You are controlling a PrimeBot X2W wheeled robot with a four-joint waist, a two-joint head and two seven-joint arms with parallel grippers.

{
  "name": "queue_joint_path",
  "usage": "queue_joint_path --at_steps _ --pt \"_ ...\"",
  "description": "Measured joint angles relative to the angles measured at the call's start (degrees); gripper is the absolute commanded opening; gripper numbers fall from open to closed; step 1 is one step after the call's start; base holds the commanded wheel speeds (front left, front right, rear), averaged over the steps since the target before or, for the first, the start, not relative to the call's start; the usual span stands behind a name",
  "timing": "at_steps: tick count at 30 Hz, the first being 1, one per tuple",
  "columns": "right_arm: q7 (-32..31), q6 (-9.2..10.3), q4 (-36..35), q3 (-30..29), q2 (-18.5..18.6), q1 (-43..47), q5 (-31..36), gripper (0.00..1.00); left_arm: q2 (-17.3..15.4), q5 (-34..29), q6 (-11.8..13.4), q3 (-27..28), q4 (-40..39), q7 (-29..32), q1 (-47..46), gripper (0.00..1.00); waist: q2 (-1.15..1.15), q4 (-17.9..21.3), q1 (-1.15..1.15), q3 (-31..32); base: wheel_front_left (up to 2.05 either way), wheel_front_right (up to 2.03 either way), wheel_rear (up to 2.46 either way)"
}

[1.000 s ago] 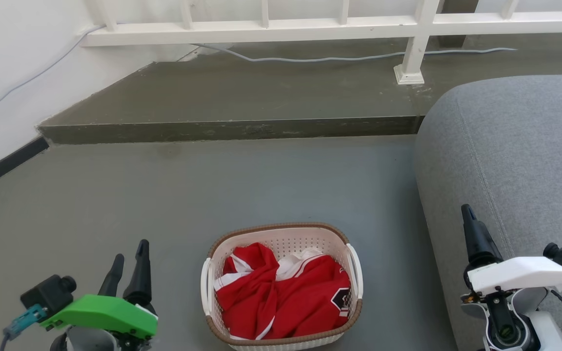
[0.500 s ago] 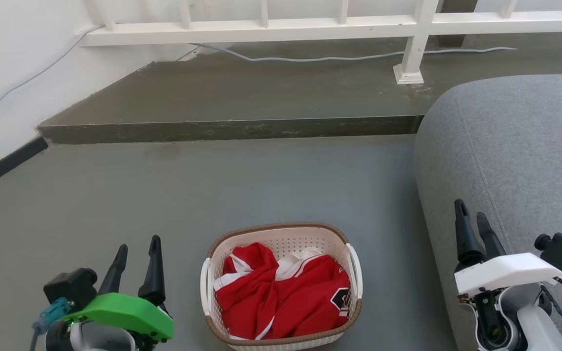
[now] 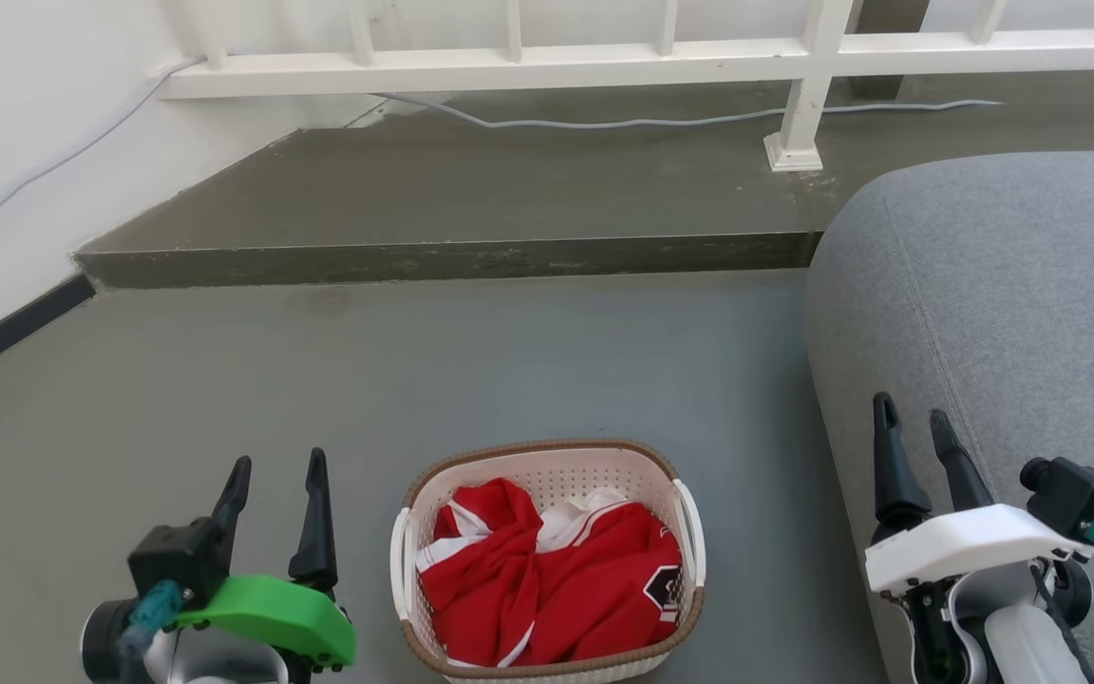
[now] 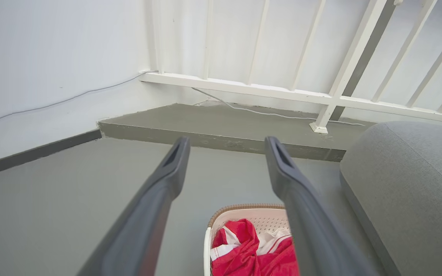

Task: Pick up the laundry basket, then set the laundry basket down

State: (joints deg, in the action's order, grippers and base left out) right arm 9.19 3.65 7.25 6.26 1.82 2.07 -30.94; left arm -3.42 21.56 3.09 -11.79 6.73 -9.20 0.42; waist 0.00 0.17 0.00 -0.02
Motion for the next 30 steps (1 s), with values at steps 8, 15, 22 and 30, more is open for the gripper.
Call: queue_joint_path --at_steps 8,15,22,30 --pt "1.47 1.05 -1.22 1.47 0.05 0.91 6.37 1.0 -0.09 -6.73 1.05 -1.41 -1.29 -1.53 1.14 1.0 0.0 -0.02 0.0 0.25 0.0 0.0 0.0" --pt "2.96 2.02 -2.42 2.76 0.16 1.01 11.68 1.0 -0.34 -13.24 1.98 -2.69 -1.97 -2.99 1.4 1.0 0.0 -0.02 0.0 0.22 0.0 0.0 0.0" --pt "4.3 3.01 -3.56 3.88 0.25 1.27 17.24 1.0 -0.34 -17.71 2.57 -3.63 -2.23 -4.33 2.26 1.0 0.0 0.01 0.0 0.09 0.0 0.0 0.0" --pt "5.24 3.52 -4.36 4.83 0.33 1.78 20.51 1.0 -0.33 -20.78 3.49 -4.66 -2.46 -5.22 2.26 1.0 0.0 0.06 0.0 -0.09 0.0 0.0 0.0"
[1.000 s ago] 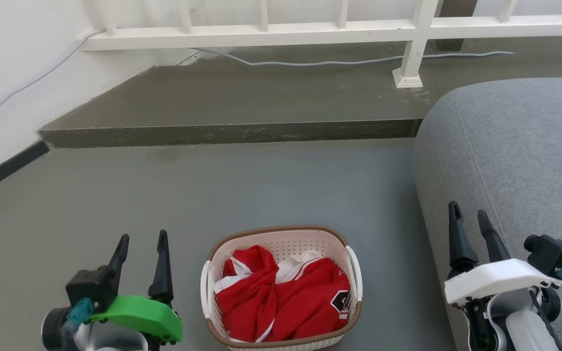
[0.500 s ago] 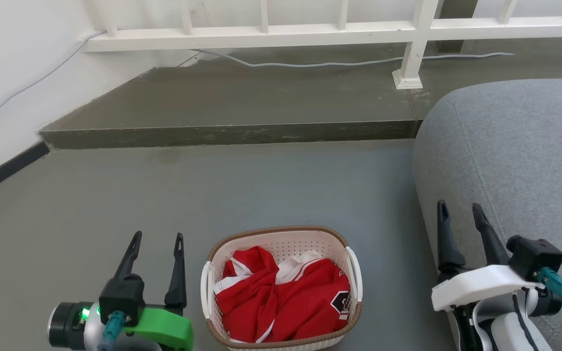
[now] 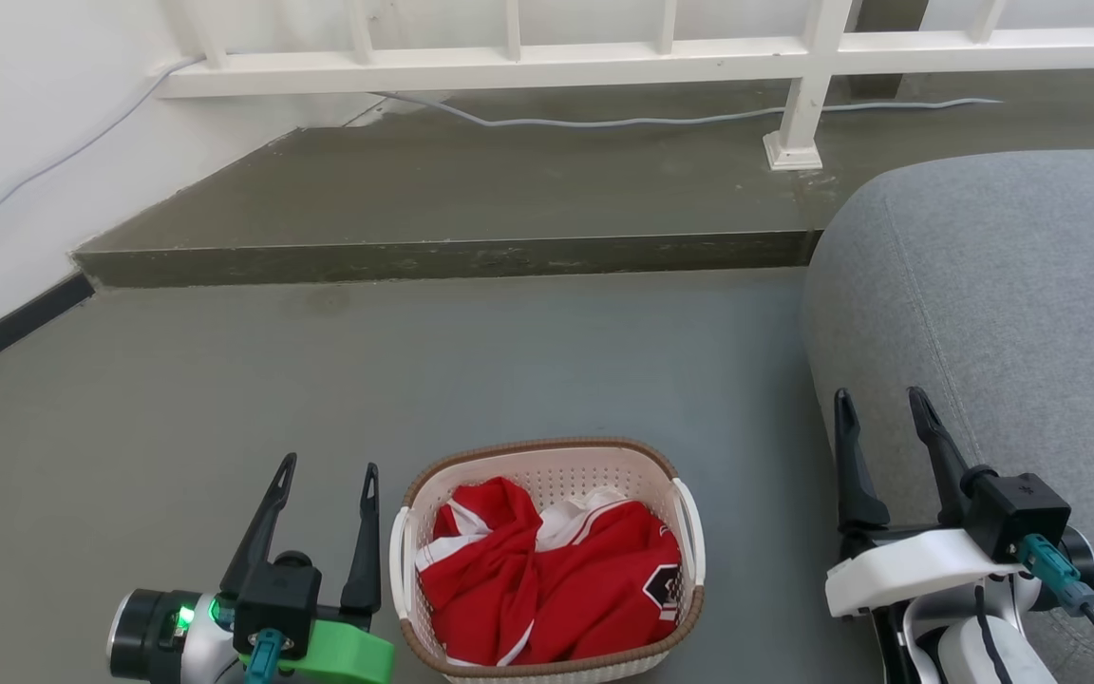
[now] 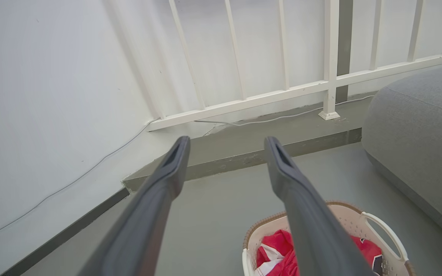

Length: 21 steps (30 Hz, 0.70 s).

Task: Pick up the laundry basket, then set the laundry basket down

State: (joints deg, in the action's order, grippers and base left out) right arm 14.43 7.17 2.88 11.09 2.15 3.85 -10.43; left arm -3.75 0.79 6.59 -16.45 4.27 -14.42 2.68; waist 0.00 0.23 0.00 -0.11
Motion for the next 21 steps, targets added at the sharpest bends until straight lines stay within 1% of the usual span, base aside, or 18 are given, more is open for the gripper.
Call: queue_joint_path --at_steps 21 --pt "0.0 0.0 -0.05 -0.02 0.09 0.0 0.0 1.0 0.08 1.03 0.0 0.1 0.44 0.0 -0.01 1.0 0.0 -0.06 0.0 -0.29 0.0 0.0 0.0"
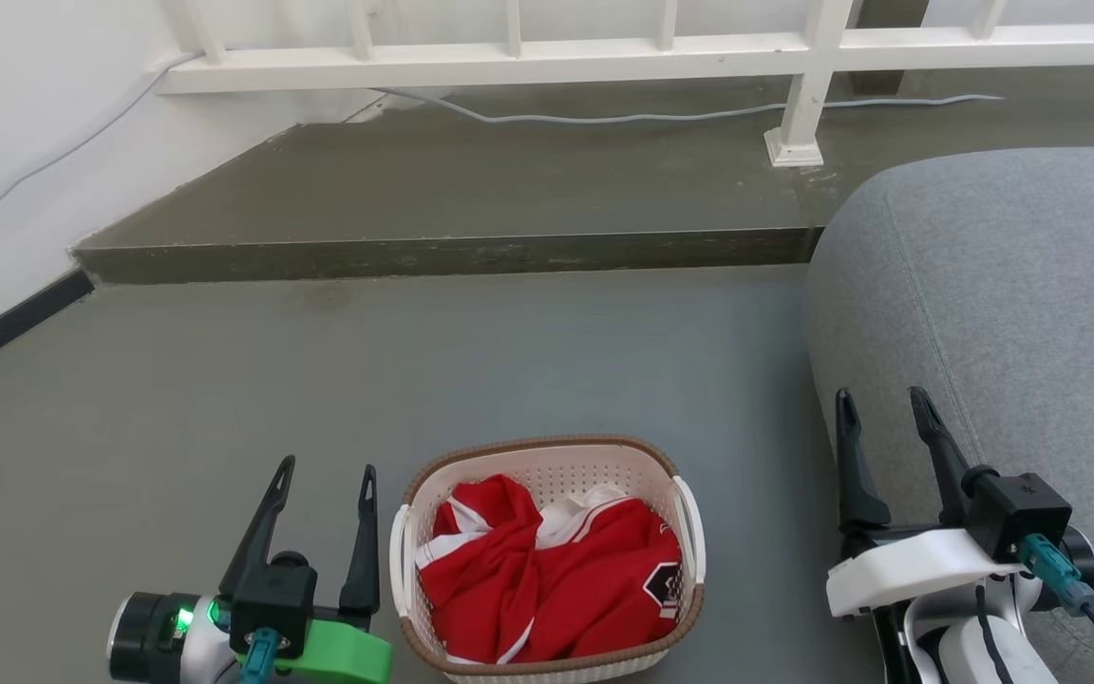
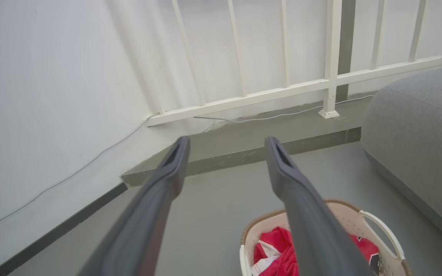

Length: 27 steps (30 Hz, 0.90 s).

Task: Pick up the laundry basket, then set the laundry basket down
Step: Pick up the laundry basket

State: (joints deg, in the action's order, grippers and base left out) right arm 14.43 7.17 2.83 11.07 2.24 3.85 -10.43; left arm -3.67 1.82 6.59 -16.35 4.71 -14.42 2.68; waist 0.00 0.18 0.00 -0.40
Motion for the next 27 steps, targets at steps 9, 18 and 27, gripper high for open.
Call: queue_joint_path --at_steps 9,18,27 --pt "0.0 0.0 -0.05 -0.2 0.0 0.01 0.0 1.0 0.04 0.44 0.0 -0.03 -0.01 0.0 0.0 1.0 0.0 -0.03 0.0 -0.3 0.0 0.0 0.0" --pt "0.0 0.0 -1.04 -0.62 0.01 0.09 0.01 1.0 0.32 1.11 -0.01 0.01 -1.0 0.0 -0.01 1.0 0.0 -0.07 0.0 -2.09 0.0 0.0 0.0" --pt "0.0 0.01 -2.01 -0.58 0.01 -0.99 0.24 1.0 0.51 2.57 -0.11 0.13 -1.92 0.0 -1.1 1.0 0.0 -0.08 0.0 -6.26 0.0 0.0 0.0"
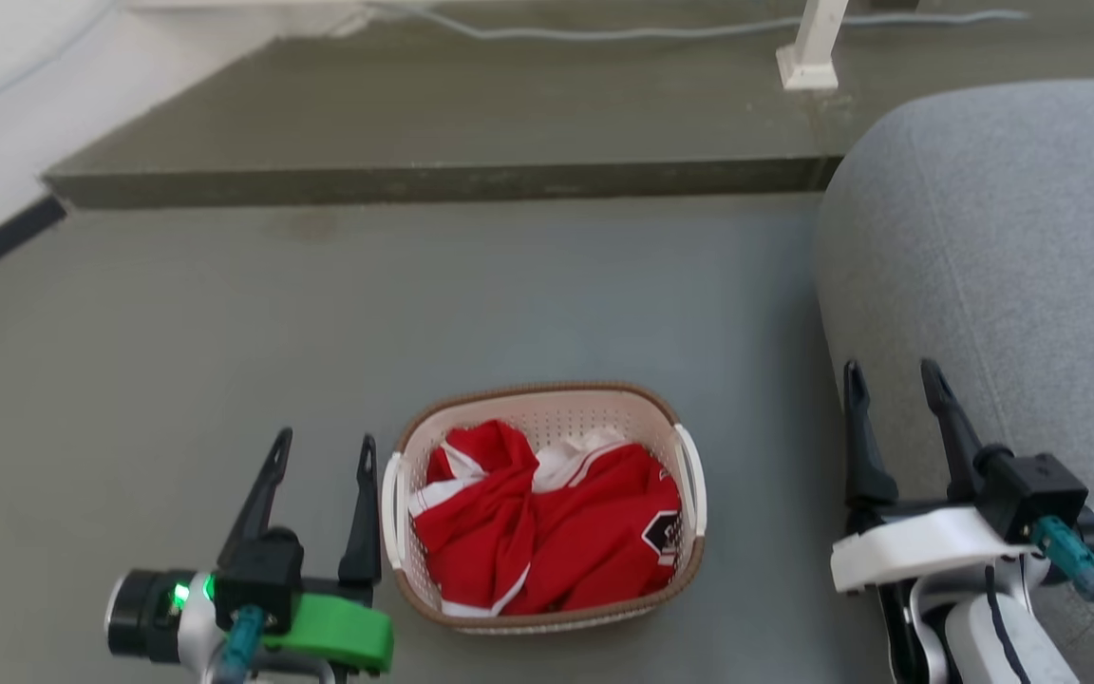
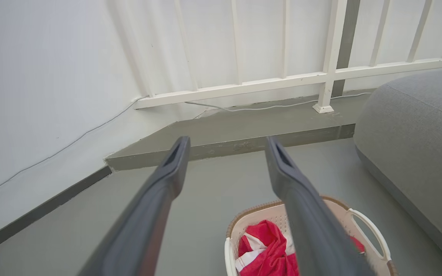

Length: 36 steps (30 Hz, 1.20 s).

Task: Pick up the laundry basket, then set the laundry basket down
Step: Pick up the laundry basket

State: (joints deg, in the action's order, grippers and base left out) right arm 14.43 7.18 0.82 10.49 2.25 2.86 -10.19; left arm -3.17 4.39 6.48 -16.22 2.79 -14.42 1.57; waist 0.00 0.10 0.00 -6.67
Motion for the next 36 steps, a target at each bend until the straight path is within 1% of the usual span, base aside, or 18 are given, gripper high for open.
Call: queue_joint_path --at_steps 2,10,14,15,17,19,22,29,36 --pt "0.0 0.0 -0.05 -0.01 0.01 -0.57 0.2 1.0 0.02 0.6 -0.18 0.03 -0.01 0.0 -0.64 1.0 0.0 0.0 0.0 -0.64 0.0 0.0 0.0" --pt "0.01 -0.01 0.47 -0.19 0.05 -5.06 0.56 1.0 0.23 2.25 -0.66 0.71 0.9 -0.01 -5.53 1.0 0.0 -0.06 0.0 -6.42 0.0 0.0 0.0" --pt "0.02 -0.02 2.21 -0.32 0.11 -8.89 0.56 1.0 0.33 2.8 -1.0 0.94 3.85 -0.01 -8.65 1.0 0.0 -0.17 0.0 -10.32 0.0 0.0 0.0" --pt "0.09 -0.02 2.82 -0.32 0.12 -9.69 0.46 1.0 0.34 2.92 -1.01 0.92 4.63 -0.01 -9.25 1.0 0.0 -0.19 0.0 -11.13 0.0 0.0 0.0" --pt "0.1 -0.02 3.98 -0.34 0.18 -11.07 0.35 1.0 0.33 2.93 -2.24 0.36 6.32 -0.01 -10.66 1.0 0.0 -0.22 0.0 -12.7 0.0 0.0 0.0" --pt "0.11 -0.02 5.33 -0.32 0.23 -12.36 0.03 1.0 0.53 2.93 -2.76 -0.22 8.16 -0.01 -12.05 1.0 0.0 -0.26 0.0 -14.31 0.0 0.0 0.0" --pt "0.15 -0.02 7.81 -0.14 0.32 -14.2 -0.02 1.0 0.54 3.13 -2.77 0.13 10.5 -0.01 -13.83 1.0 0.0 -0.32 0.0 -16.72 0.0 0.0 0.0" --pt "0.15 -0.02 13.37 -0.14 0.44 -19.18 -1.22 1.0 0.71 5.93 -3.43 1.42 16.81 -0.01 -18.89 1.0 0.0 -0.51 0.01 -22.39 0.0 0.0 0.0" --pt "0.14 -0.02 18.94 0.9 0.64 -24.09 -3.39 1.0 1.0 8.61 -4.05 1.45 23.35 0.14 -24.17 1.0 0.0 -1.0 0.0 -28.07 0.0 0.0 0.0"
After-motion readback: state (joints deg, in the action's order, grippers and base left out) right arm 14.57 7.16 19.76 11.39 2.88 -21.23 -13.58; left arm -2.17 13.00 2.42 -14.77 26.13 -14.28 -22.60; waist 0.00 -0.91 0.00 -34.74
